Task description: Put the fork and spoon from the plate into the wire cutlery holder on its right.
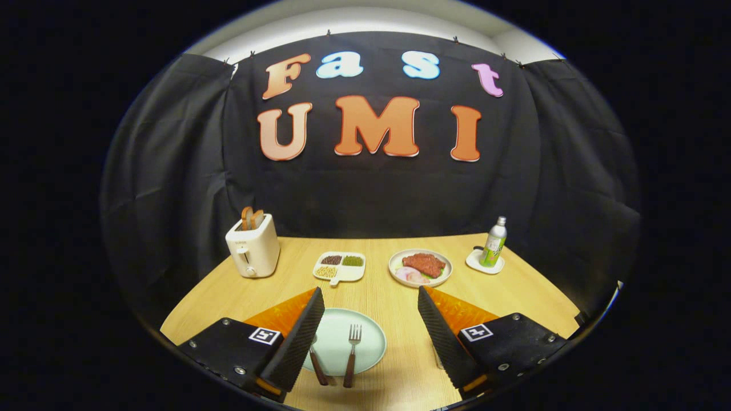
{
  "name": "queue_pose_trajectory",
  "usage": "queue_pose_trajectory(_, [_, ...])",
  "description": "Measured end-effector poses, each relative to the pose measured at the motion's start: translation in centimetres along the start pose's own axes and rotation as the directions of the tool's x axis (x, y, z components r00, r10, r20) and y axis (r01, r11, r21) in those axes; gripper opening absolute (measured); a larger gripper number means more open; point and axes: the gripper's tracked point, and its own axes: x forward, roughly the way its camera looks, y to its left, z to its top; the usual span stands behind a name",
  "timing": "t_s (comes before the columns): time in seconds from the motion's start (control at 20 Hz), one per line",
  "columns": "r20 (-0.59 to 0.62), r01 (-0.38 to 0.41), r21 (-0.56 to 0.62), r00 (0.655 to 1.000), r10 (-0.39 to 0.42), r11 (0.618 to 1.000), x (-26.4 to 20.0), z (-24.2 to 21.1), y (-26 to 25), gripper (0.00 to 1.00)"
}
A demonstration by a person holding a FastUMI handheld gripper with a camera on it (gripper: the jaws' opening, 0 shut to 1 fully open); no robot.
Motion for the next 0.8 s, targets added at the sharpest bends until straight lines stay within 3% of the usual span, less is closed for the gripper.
queue_pose_trajectory(0.55, [-0.293, -0.027, -0.078, 0.956, 0.003, 0.997, 5.8, -12.3, 1.6, 0.99])
queue_pose_trajectory(0.75, [-0.338, -0.037, -0.079, 0.941, 0.008, 0.996, 6.5, -14.3, 1.7, 0.92])
queue_pose_trajectory(0.8, [-0.348, -0.044, -0.080, 0.937, 0.013, 0.996, 6.5, -14.7, 1.8, 0.85])
